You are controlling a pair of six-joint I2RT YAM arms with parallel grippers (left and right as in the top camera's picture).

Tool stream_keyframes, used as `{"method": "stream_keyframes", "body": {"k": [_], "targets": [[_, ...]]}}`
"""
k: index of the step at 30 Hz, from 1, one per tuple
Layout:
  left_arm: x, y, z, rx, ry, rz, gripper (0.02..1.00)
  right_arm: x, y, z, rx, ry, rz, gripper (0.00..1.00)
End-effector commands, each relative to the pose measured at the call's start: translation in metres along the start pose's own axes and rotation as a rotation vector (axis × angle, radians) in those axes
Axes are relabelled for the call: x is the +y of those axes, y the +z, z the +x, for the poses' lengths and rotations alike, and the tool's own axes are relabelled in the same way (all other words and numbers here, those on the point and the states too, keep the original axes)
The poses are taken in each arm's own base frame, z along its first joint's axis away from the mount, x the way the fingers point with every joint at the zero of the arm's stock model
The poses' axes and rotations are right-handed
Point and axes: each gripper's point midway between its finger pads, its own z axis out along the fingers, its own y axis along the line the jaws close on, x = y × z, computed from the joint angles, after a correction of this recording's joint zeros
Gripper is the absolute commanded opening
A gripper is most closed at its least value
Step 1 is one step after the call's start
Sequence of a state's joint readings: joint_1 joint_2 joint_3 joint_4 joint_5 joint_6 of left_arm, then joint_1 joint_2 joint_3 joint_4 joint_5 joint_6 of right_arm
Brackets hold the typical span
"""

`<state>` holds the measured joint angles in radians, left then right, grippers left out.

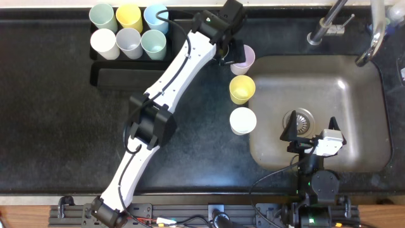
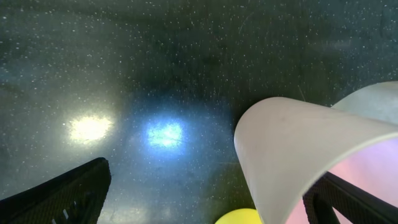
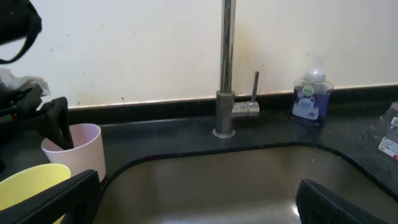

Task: Store Cups

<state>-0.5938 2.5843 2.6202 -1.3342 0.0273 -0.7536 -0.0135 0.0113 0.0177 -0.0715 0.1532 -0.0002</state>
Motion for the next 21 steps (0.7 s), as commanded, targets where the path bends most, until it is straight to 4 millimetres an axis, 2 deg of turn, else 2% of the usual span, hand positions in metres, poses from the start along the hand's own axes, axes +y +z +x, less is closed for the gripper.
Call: {"method": "stream_keyframes", "body": {"k": [1,7,9,12,15,16,17,19,21], "targets": [[0.001,0.002,0.0,0.009,-0.016,0.007,1.0,-0.001,0.0,0.003,-0.001,-0.003,0.0,0.998],[-0.003,0.001,-0.005,-0.009,-0.015,0.024,0.987,-0.001,0.0,0.003,-0.001,-0.003,0.0,0.996],[-0.004,0.001,-0.005,-0.011,-0.015,0.024,0.858,-0.001,0.0,0.003,-0.001,-0.003,0.0,0.998],[-0.004,0.001,-0.006,-0.013,-0.015,0.026,0.796,-0.001,0.0,0.003,-0.001,-0.003,0.001,0.996],[-0.007,0.001,-0.009,-0.025,-0.014,0.038,0.684,-0.001,0.0,0.003,-0.001,-0.003,0.0,0.998],[-0.008,0.0,-0.01,-0.032,-0.014,0.044,0.606,-0.001,0.0,0.003,-0.001,-0.003,0.0,0.998],[-0.01,-0.001,-0.013,-0.042,-0.014,0.054,0.474,-0.001,0.0,0.003,-0.001,-0.003,0.001,0.998],[-0.013,-0.004,-0.015,-0.054,-0.013,0.064,0.343,-0.001,0.0,0.003,0.0,-0.003,0.0,0.998],[-0.014,-0.006,-0.018,-0.069,-0.013,0.069,0.264,-0.001,0.0,0.003,-0.001,-0.003,0.001,0.998]]}}
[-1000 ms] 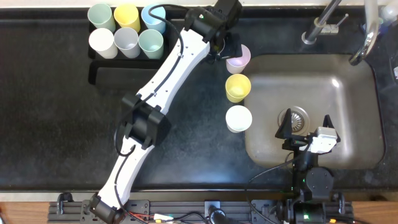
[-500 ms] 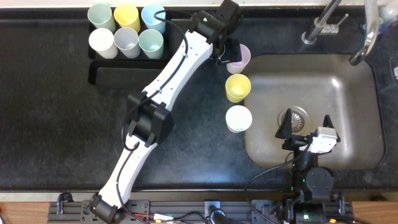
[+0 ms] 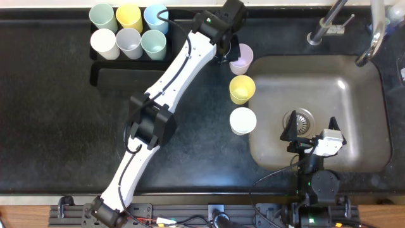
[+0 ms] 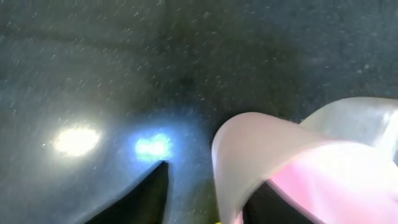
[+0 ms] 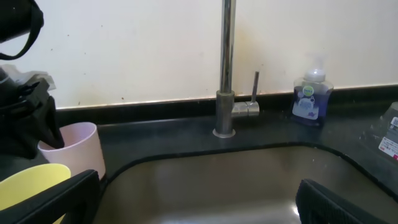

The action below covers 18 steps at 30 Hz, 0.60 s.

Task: Store Cups

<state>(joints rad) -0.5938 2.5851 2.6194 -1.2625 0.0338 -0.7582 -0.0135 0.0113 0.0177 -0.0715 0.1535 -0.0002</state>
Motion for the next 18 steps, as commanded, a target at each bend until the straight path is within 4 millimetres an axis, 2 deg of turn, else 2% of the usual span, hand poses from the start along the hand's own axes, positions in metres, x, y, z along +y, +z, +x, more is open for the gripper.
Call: {"method": "stream_keyframes", "body": {"k": [1,2,3,4,10,13,18], "targets": [[-0.003,-0.008,-0.008,-0.03,-0.01,0.02,0.209,-0.001,0.0,0.003,-0.001,-0.003,0.0,0.998],[-0.004,-0.009,-0.009,-0.035,-0.009,0.023,0.185,-0.001,0.0,0.003,-0.001,-0.003,0.0,0.998],[-0.005,-0.014,-0.012,-0.05,-0.01,0.027,0.093,-0.001,0.0,0.003,-0.001,-0.003,0.0,0.996],[-0.005,-0.018,-0.014,-0.058,-0.01,0.028,0.042,-0.001,0.0,0.003,-0.001,-0.003,0.0,0.998],[-0.002,-0.05,-0.025,-0.098,-0.026,0.05,0.036,-0.001,0.0,0.003,-0.001,-0.003,0.0,0.996],[0.015,-0.078,-0.028,-0.109,-0.047,0.02,0.036,-0.001,0.0,0.003,-0.001,-0.003,0.0,0.998],[0.067,-0.153,-0.03,-0.156,-0.106,-0.086,0.036,-0.001,0.0,0.003,-0.001,-0.003,0.0,0.998]]}}
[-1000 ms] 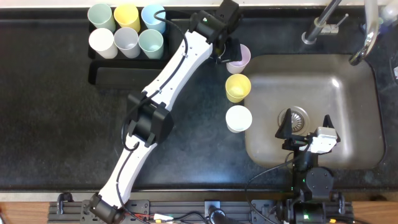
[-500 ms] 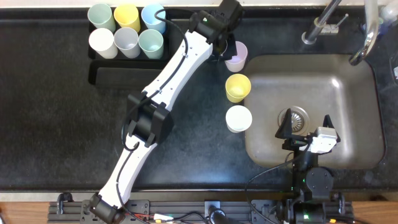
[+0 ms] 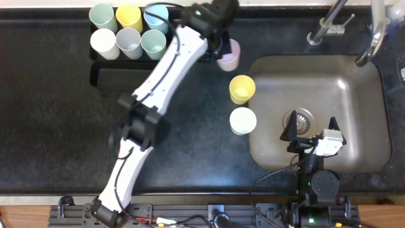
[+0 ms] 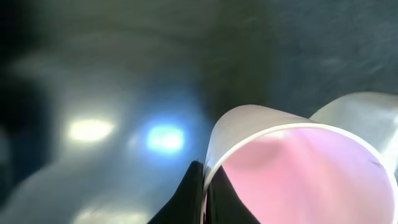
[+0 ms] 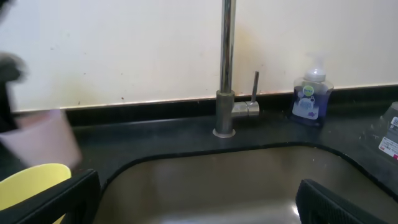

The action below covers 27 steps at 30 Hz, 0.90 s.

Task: Store Cups

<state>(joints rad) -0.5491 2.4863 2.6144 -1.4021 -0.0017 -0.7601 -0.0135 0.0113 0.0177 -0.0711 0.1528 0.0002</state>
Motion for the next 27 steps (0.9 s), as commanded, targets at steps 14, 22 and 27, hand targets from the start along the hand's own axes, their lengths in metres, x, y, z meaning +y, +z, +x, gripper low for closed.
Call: {"method": "stream_keyframes", "body": {"k": [14,22,27], "targets": [[0.279,-0.236,-0.027,-0.301,-0.538,-0.232,0.036,-0.001,0.0,0.003,0.0,-0.004,0.001,0.996],[0.343,-0.165,0.002,-0.24,-0.669,-0.239,0.036,-0.001,0.0,0.003,0.0,-0.003,0.001,0.998],[0.345,-0.13,-0.002,-0.25,-0.72,-0.204,0.036,-0.001,0.0,0.003,0.0,-0.003,0.001,0.998]]}}
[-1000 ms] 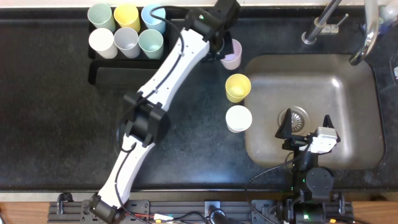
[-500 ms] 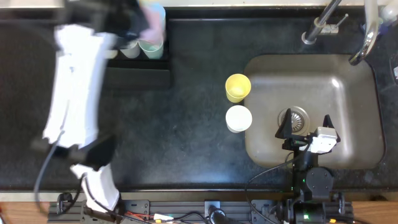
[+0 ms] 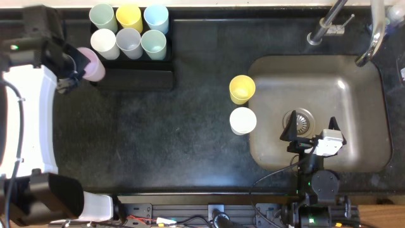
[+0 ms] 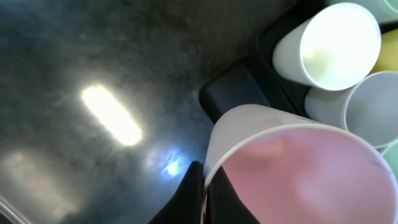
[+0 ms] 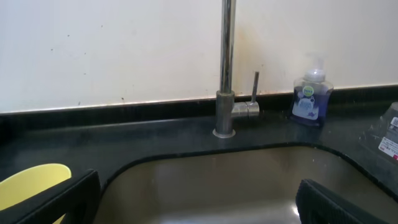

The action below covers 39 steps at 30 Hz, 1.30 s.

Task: Store Cups

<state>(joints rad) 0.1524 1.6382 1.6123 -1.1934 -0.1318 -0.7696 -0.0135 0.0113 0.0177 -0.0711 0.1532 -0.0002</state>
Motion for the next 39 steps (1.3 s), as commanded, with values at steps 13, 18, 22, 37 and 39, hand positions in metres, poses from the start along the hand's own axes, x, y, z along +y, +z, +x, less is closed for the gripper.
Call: {"method": "stream_keyframes", "body": {"k": [13,18,22,37,39], "targets": [[-0.006,0.061,0.01,0.047,-0.124,-0.01,0.036,-0.001,0.0,0.003,0.0,-0.003,0.0,0.998],[-0.013,0.076,0.009,0.059,-0.127,-0.001,0.034,-0.001,0.0,0.003,0.0,-0.003,0.0,0.998],[-0.011,0.086,0.01,0.065,-0.151,-0.026,0.036,-0.001,0.0,0.003,0.0,-0.003,0.0,0.998],[-0.007,0.107,0.015,0.088,-0.146,-0.074,0.036,-0.001,0.0,0.003,0.0,-0.003,0.0,0.996],[-0.006,0.109,0.015,0.087,-0.145,-0.081,0.036,-0.001,0.0,0.003,0.0,-0.003,0.0,0.996]]}}
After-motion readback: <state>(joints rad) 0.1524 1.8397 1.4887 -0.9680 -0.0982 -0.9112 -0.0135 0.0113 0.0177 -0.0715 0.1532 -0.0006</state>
